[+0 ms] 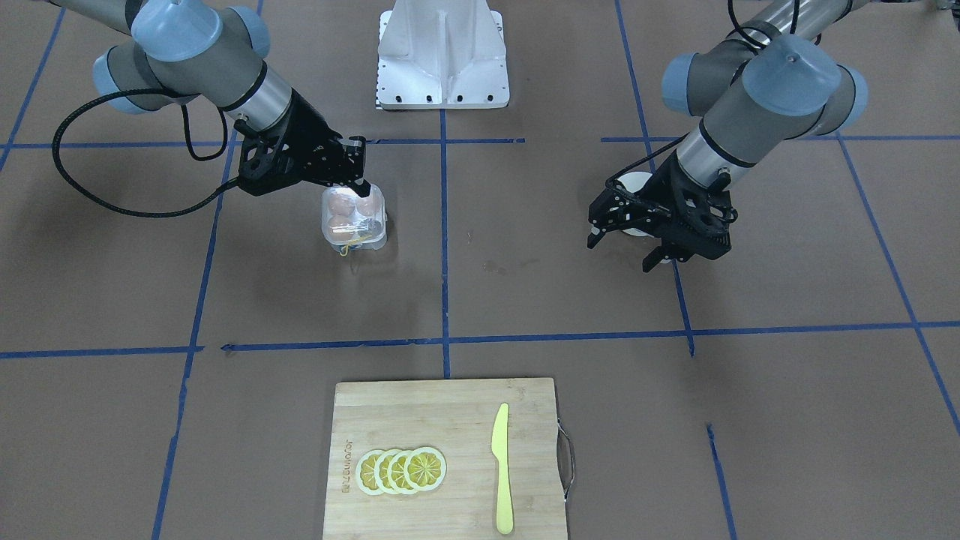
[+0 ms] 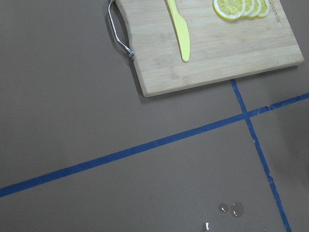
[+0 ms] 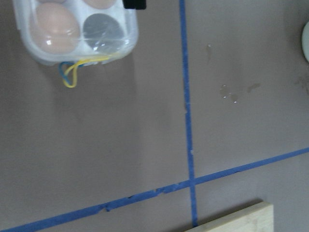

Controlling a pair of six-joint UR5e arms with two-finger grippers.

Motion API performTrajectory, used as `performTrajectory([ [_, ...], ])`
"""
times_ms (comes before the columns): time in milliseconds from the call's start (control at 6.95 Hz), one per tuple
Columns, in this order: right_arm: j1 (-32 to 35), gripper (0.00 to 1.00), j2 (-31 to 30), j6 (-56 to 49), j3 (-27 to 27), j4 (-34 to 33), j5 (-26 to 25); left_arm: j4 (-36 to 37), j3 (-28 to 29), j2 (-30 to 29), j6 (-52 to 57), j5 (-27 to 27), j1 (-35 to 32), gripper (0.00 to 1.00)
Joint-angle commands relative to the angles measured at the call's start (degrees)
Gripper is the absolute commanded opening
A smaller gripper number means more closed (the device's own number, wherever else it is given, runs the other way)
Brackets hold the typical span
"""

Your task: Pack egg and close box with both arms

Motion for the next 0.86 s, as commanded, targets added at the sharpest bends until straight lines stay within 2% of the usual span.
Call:
performTrajectory([
  [0,5.60,0.00,-0.23,-0.11,0.64,-1.21,3.34,-0.81,-1.39,6.19,4.18,0.00,-1.46,0.94],
  [144,11.29,0.00,-3.45,-1.07,0.73,-0.87,9.02,-0.82,-1.65,8.92,8.55,-1.40,-6.86,0.94],
  [288,17.96,0.00,-6.79,-5.34,0.73,-0.95,14.64,-0.91,-0.70,12.17,16.34,-6.89,-10.74,0.94],
  [432,23.24,0.00,-9.87,-11.56,-0.40,-1.21,17.66,-0.65,-0.43,13.94,21.81,-7.90,-13.48,0.94],
  [576,27.13,0.03,-14.34,-17.54,-0.93,-1.30,17.86,-0.73,-0.60,17.09,23.34,-7.48,-16.46,0.95],
  [720,31.08,0.72,-18.12,-25.69,-2.33,-2.17,17.86,-0.65,-0.08,17.73,26.14,-5.91,-20.93,0.96],
])
